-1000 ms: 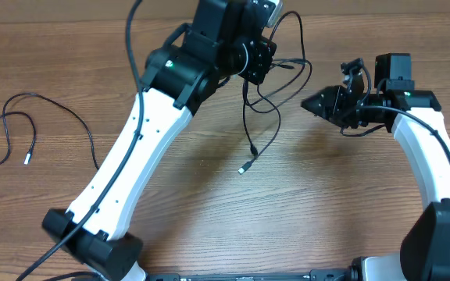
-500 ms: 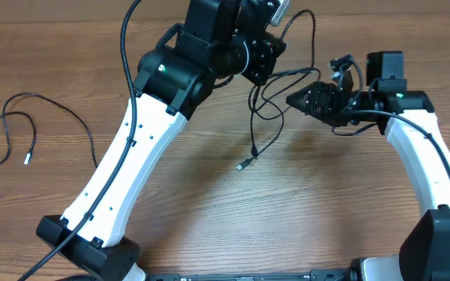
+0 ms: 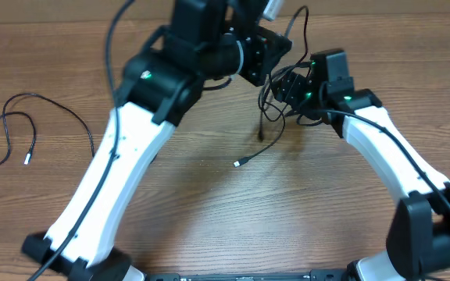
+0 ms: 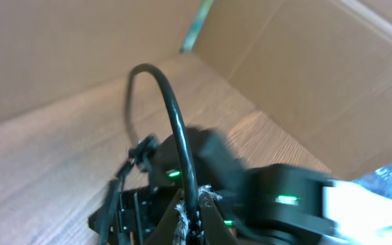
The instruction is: Untangle cables
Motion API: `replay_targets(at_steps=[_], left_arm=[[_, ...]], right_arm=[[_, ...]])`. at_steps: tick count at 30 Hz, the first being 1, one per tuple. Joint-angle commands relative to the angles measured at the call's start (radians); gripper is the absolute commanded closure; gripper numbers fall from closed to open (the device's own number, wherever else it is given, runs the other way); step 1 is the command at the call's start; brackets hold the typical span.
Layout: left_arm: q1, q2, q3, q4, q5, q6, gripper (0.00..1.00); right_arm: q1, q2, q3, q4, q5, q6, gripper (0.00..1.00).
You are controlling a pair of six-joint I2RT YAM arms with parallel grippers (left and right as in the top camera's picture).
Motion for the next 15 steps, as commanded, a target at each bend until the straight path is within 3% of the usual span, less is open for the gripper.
replay_targets(at_steps=[1,15], left_arm=[[0.048,-0.121,0.022,0.007,0.021,-0.021,0.96],[0.317,-0.267,0.022,0.005,0.02,-0.037,0.96]], right_arm=[[-0.018,0.06,0.018,-0.002,0.12,0.042,0.31],[-0.104,0.088,0.018,-0.169,0.277,-0.029,0.32]])
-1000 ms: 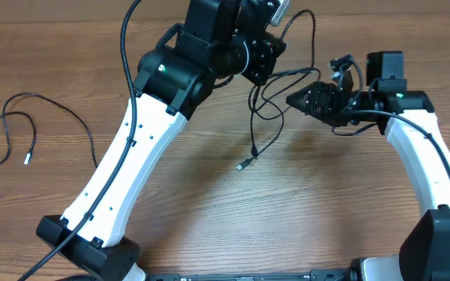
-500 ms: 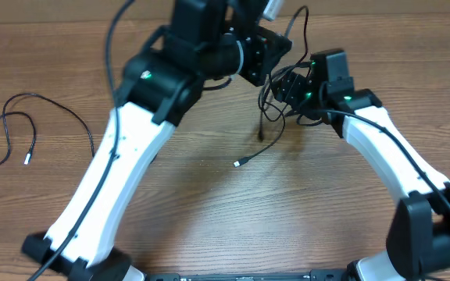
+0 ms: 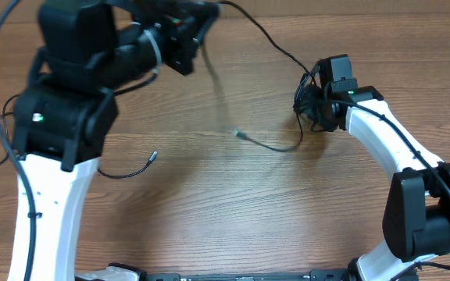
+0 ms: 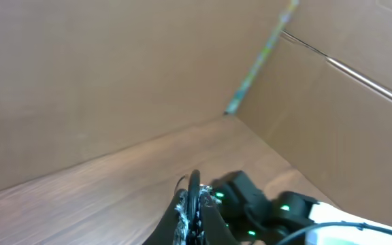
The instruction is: Untangle cables
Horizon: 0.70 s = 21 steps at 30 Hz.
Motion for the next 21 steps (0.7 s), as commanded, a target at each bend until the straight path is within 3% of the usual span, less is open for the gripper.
replay_targets(at_steps=[1,12,21], left_arm=[[0.082,-0.071,0.022,0.011,0.007,-0.016,0.96],[0.3,-0.102,0.022,-0.029,-0.014,-0.081,0.96],[0.31,-0.101,0.022,-0.06,-0.015,-0.08,0.96]], right_arm=[[-0.034,0.005,0.018,-0.037,0.101,-0.067,0.32],[-0.185,0.005,0.018,-0.14,0.063,-0.094,0.2],[-0.234,0.005,0.018,-0.15,-0.022,-0.179,0.16]])
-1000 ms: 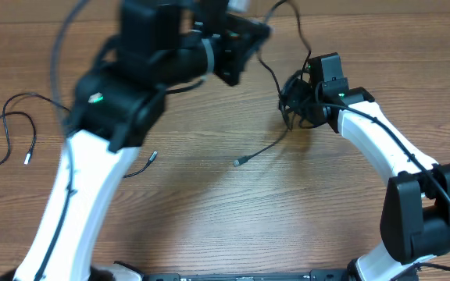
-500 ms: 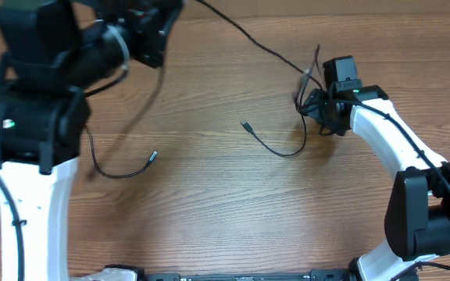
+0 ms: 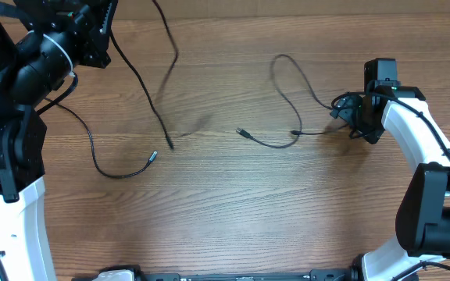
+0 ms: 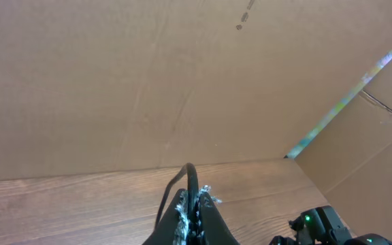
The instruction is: Untangle cables
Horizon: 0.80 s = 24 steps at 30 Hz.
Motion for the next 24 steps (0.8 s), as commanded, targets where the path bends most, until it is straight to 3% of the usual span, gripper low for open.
replay_targets(at_steps=[1,5,9,15,21,24], left_arm=[[0.004,-0.007,0.021,0.002,-0.006,-0.016,0.96],[0.004,-0.003,0.021,-0.027,-0.015,-0.012,0.96],[0.004,0.005,0.021,-0.093,-0.09,-0.012,0.96],[0.004,0.063,0.02,-0.185,-0.163,0.001,0.96],[0.004,0.192,0.02,-0.206,-0.352,0.013,0.96],[0.011,0.259,0.02,-0.204,-0.371,0.013,0.96]], right_arm=[[-0.006,0.004,0.014,-0.002,-0.023,-0.031,0.16],[-0.006,0.004,0.014,-0.014,-0.039,-0.066,0.14],[-0.006,0.004,0.014,-0.037,-0.189,-0.179,0.12],[-0.005,0.004,0.014,-0.058,-0.348,-0.183,0.0],[-0.003,0.004,0.014,-0.054,-0.363,-0.172,0.0],[-0.004,0.004,0.014,-0.055,-0.363,-0.172,0.0]])
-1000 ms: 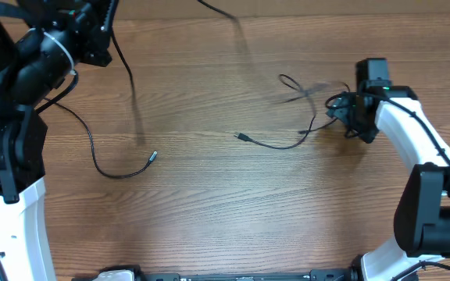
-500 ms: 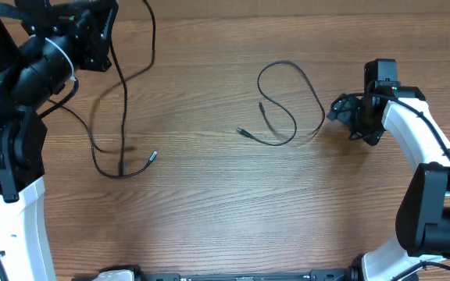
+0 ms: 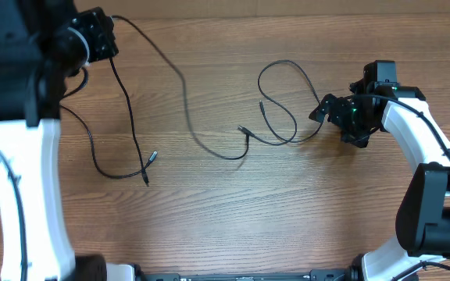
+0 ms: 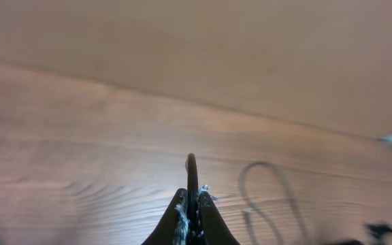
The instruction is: Untangle cables
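Note:
My left gripper [image 3: 104, 35] is at the table's far left, shut on a long black cable [image 3: 184, 101]; the left wrist view shows the fingers [image 4: 180, 211] pinched on that cable [image 4: 192, 170]. One strand drops to a plug [image 3: 145, 181], the other sweeps right to the middle. My right gripper [image 3: 324, 111] at the right is shut on a looped black cable [image 3: 286, 64], whose free end [image 3: 261, 103] lies near the middle. The two cables come close around the centre; whether they touch cannot be told.
A third thin black cable [image 3: 94, 150] lies at the left, curving to a plug [image 3: 153, 156] beside the hanging strand. Both white arms reach in from the front corners. A cardboard wall [image 4: 196, 41] stands behind the table.
The cable in my left gripper now lies spread on the table, one end at the lower left and one strand reaching the centre. My right gripper has shifted slightly left and its loop has closed up.
Both grippers were together at the back centre on one tangle of cables. Then my left gripper was at the far left with a cable stretched to the right gripper's bundle. Then the grippers stood wide apart, each with its own cable, as now.

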Motion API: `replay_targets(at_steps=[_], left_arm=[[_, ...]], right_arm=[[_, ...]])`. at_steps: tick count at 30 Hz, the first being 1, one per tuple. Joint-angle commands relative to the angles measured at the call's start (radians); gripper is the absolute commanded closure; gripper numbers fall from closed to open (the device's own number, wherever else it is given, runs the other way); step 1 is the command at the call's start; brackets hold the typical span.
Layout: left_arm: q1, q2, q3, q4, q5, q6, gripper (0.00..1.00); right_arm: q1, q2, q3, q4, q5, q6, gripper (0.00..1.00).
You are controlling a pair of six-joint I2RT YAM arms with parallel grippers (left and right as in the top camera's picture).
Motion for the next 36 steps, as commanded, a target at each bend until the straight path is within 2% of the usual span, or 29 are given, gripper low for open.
replay_targets(at_steps=[1,5,9,21,23,26,30,31,33,36], left_arm=[[0.016,0.072,0.016,0.003,-0.089,0.01,0.96],[0.061,0.138,0.016,0.021,-0.188,-0.06,0.96],[0.107,0.191,0.016,0.011,-0.253,-0.068,0.96],[0.174,0.444,0.016,-0.146,-0.257,-0.067,0.95],[0.18,0.466,0.016,-0.148,-0.233,-0.067,0.77],[0.185,0.469,0.018,-0.136,-0.2,-0.066,0.36],[0.187,0.463,0.067,-0.138,-0.148,-0.048,0.1],[0.186,0.463,0.085,-0.147,-0.132,-0.048,0.06],[0.184,0.462,0.127,-0.179,-0.088,-0.047,0.05],[0.177,0.462,0.164,-0.23,-0.022,-0.038,0.11]], right_arm=[[0.0,0.004,0.014,0.0,-0.024,-0.007,0.0],[0.0,0.004,0.014,-0.014,-0.024,-0.007,0.0],[0.0,0.004,0.014,-0.008,-0.024,-0.007,0.0],[0.0,0.004,0.014,0.016,-0.024,-0.007,0.0],[0.0,0.004,0.014,0.017,-0.024,-0.007,0.0],[0.0,0.004,0.014,0.021,-0.024,-0.007,0.0],[0.0,0.004,0.014,0.021,-0.024,-0.007,0.0],[0.0,0.004,0.014,0.021,-0.024,-0.006,0.0],[0.0,0.004,0.014,0.031,-0.034,-0.006,0.0],[0.0,0.004,0.014,0.039,-0.121,-0.007,0.0]])
